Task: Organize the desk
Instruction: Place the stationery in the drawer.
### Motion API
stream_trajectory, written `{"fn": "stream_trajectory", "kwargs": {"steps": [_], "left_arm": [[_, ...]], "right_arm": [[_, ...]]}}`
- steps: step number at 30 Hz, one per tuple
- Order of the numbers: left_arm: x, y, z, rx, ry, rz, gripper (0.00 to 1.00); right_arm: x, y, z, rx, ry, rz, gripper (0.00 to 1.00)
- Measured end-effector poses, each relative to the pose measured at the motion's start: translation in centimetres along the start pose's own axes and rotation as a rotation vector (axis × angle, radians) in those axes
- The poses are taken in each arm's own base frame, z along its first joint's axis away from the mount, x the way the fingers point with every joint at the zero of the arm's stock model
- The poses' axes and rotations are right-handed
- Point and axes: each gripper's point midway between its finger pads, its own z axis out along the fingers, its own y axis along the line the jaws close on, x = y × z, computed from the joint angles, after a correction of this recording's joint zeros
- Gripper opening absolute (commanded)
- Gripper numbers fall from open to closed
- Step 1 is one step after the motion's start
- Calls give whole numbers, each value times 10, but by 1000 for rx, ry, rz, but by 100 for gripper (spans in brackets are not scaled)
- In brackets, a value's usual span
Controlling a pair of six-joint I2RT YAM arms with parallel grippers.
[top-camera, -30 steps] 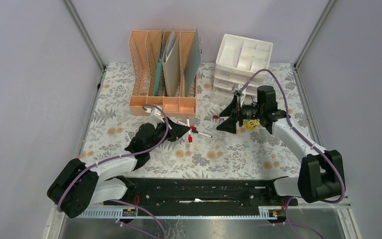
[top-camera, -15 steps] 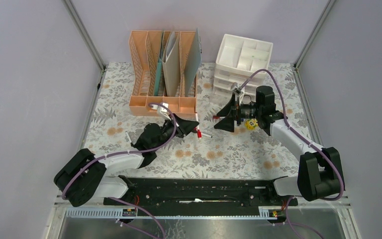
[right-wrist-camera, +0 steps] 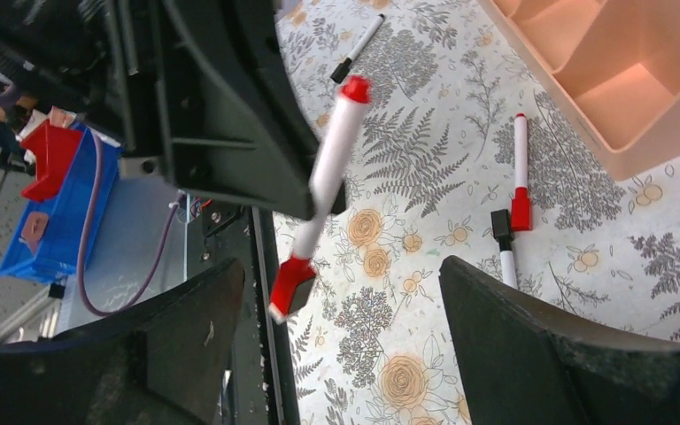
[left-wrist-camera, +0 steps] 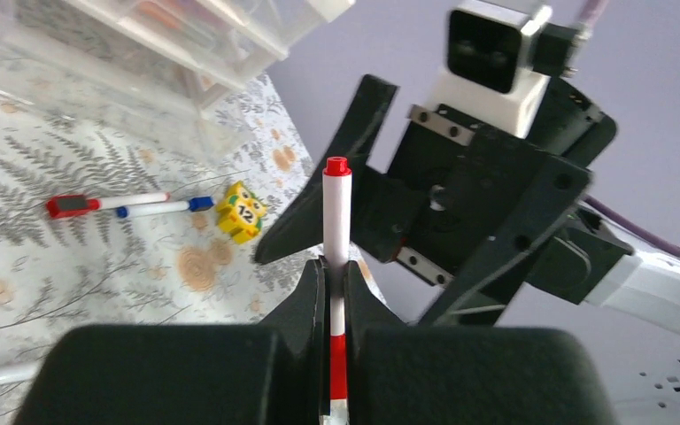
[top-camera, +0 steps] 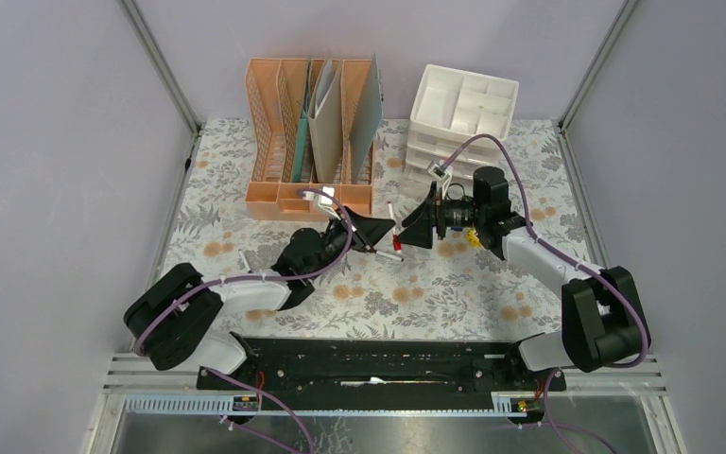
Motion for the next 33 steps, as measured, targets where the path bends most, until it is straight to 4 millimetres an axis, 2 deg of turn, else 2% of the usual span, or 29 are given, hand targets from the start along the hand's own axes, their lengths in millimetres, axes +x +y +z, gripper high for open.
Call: {"fn": "stream_trajectory", "kwargs": {"steps": [5, 10, 13, 16, 20, 23, 25, 27, 30, 33], "left_arm": [[8, -13, 9, 40, 9, -9, 0], [15, -3, 14, 14, 17, -15, 0], [14, 0, 14, 3, 11, -9, 0], [14, 1, 14, 1, 7, -4, 17], [11, 0, 14, -2, 0, 7, 45], [6, -10, 9, 17, -9, 28, 66], [0, -18, 1, 31, -19, 55, 84], [-6, -23, -7, 37, -28, 89, 95], [-17, -27, -23, 19, -52, 150, 99], [-30, -17, -37, -54, -71, 207, 99]], "right_arm": [[3, -9, 4, 37, 0, 51, 55], [8, -3, 11, 18, 17, 83, 16], [10, -4, 13, 26, 22, 107, 0], [9, -6, 12, 33, 25, 117, 0], [9, -6, 13, 37, 36, 98, 0], [9, -10, 13, 56, 47, 64, 0], [9, -13, 12, 71, 60, 31, 0], [10, -17, 10, 90, 76, -7, 0], [10, -26, 7, 143, 104, -69, 0], [7, -43, -2, 252, 142, -159, 0]]}}
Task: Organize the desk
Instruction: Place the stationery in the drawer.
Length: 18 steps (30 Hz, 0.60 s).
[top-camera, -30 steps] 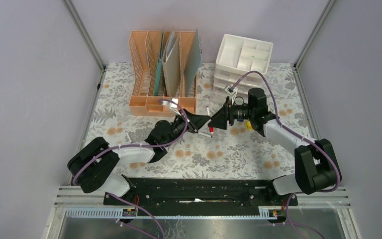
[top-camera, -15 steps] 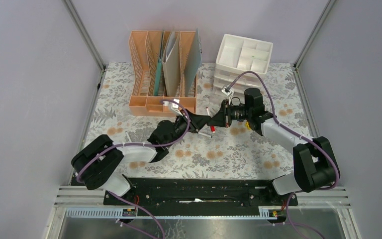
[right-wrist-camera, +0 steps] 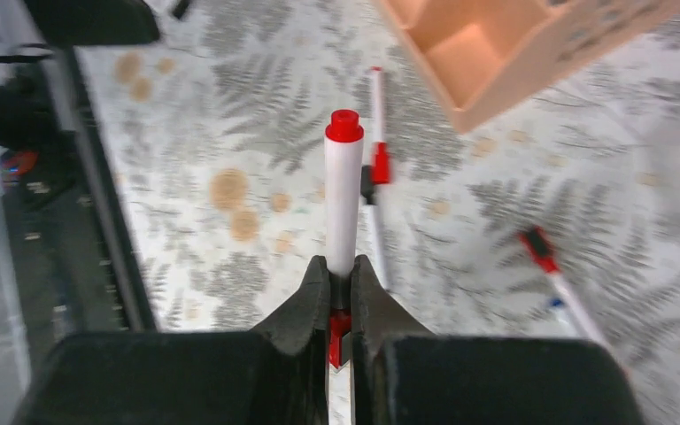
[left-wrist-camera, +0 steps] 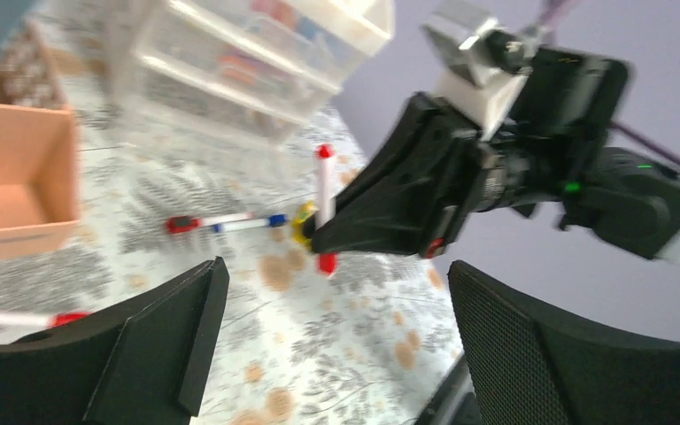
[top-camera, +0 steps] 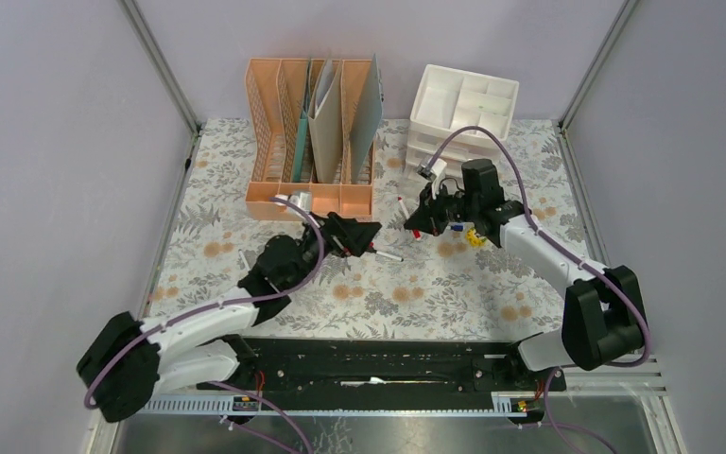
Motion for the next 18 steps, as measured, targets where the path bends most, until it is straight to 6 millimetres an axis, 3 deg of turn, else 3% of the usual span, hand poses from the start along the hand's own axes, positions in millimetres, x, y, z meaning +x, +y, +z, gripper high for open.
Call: {"fn": "stream_trajectory", "kwargs": {"steps": [4, 9, 12, 14, 18], "left_arm": [[-10, 33, -20, -149, 9, 60, 99], [-12, 85, -58, -367, 32, 104, 99], [-10, 103, -76, -446, 38, 113, 99], [-11, 112, -89, -497, 30, 118, 99], [-16, 126, -109, -585, 7, 129, 99]], "right_arm": [[-4, -32, -12, 181, 52, -127, 0], [-23, -82, -36, 436, 142, -352, 0], [-32, -114, -42, 546, 210, -456, 0], [-29, -133, -39, 584, 266, -491, 0], [2, -162, -26, 594, 394, -495, 0]]}}
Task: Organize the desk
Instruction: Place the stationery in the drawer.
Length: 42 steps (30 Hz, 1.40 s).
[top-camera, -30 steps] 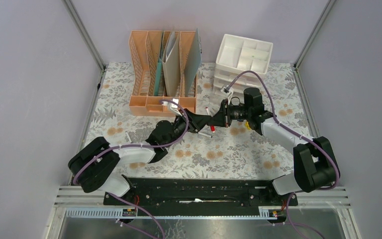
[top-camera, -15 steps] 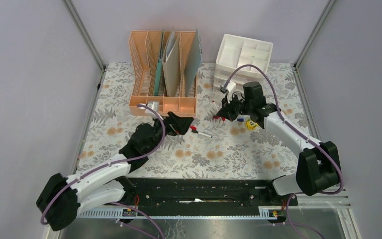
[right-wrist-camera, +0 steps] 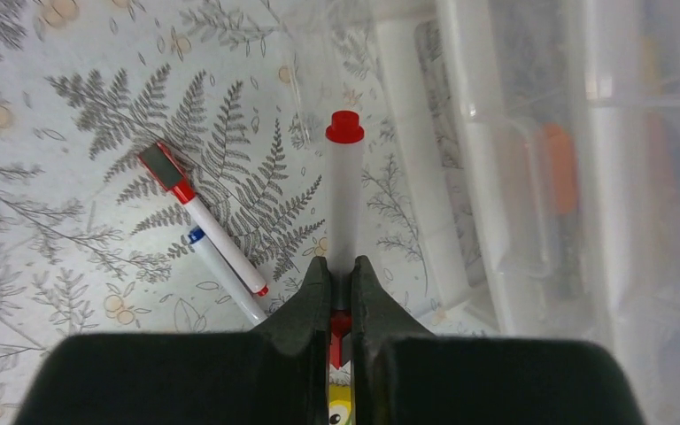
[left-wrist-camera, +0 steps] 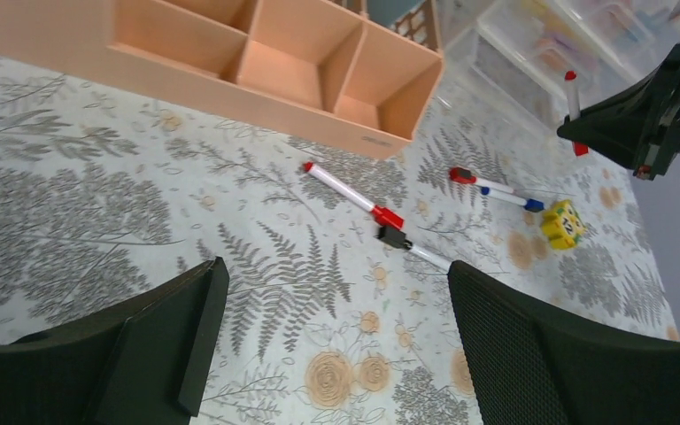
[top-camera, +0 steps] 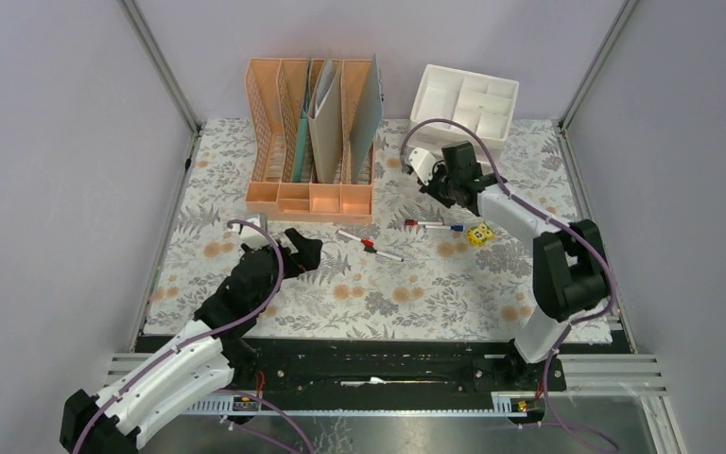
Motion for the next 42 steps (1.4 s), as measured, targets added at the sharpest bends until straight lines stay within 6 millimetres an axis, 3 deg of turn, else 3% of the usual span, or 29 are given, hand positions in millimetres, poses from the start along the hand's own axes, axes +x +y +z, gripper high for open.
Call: {"fn": "stream_trajectory", "kwargs": {"steps": [4, 9, 20, 26, 27, 34, 38, 42], "left_arm": [[0, 15, -6, -66, -8, 4, 99], [0, 30, -11, -129, -15, 6, 99], [-5, 46, -19, -198, -48, -1, 99], [-3, 54, -21, -236, -45, 7, 99], [-2, 55, -21, -241, -44, 9, 99], [-2, 60, -22, -263, -48, 13, 99], [-3, 61, -22, -267, -52, 8, 99], [-1, 63, -23, -277, -46, 5, 99]], "right_arm": [[19, 6, 24, -31, 74, -16, 0], [26, 8, 38, -49, 101, -21, 0], [32, 5, 39, -41, 120, -23, 0], [25, -10, 34, -9, 102, -14, 0], [24, -16, 33, 1, 98, -10, 9], [19, -88, 19, 271, 140, -151, 17], [22, -99, 15, 315, 168, -185, 29], [23, -100, 15, 318, 173, -189, 50]]}}
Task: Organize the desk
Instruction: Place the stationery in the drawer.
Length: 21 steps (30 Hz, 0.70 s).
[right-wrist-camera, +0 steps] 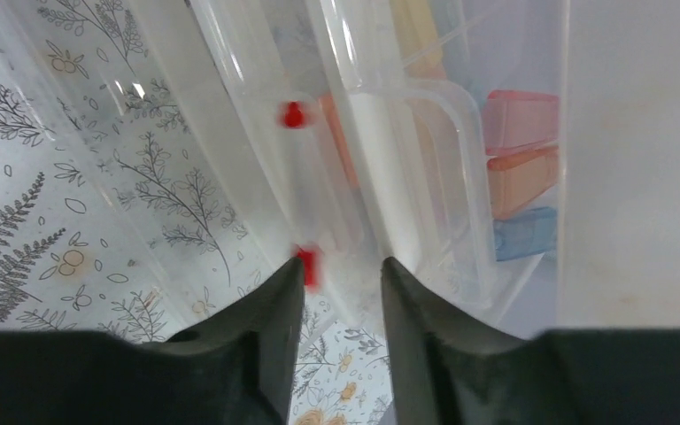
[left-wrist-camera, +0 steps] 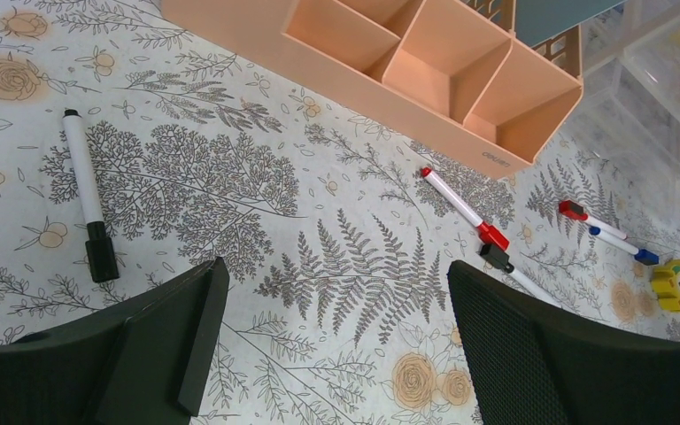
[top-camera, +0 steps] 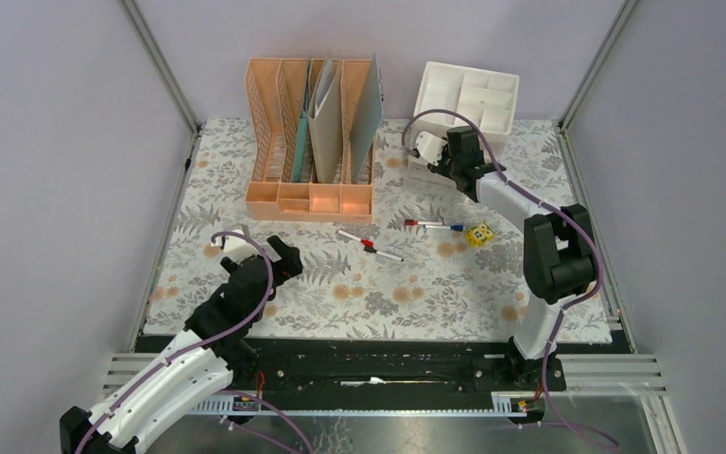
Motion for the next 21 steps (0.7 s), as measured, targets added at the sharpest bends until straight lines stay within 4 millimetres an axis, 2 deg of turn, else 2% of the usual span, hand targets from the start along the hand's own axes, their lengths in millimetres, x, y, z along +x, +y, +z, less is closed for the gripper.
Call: {"fn": "stream_trajectory", "kwargs": {"steps": [7, 13, 16, 21], "left_arm": [[4, 9, -1, -43, 10, -13, 99], [8, 27, 0, -138, 3, -58, 99], [11, 39, 2, -203, 2, -64, 98], [15, 58, 6, -323, 17, -56, 92]], "right_arm": [[1, 8, 1, -31, 0, 27, 56], [-3, 32, -5, -152, -26, 109, 58], [-16, 49, -23, -271, -82, 185, 59], [-57, 64, -84, -473, -254, 339, 61]]}}
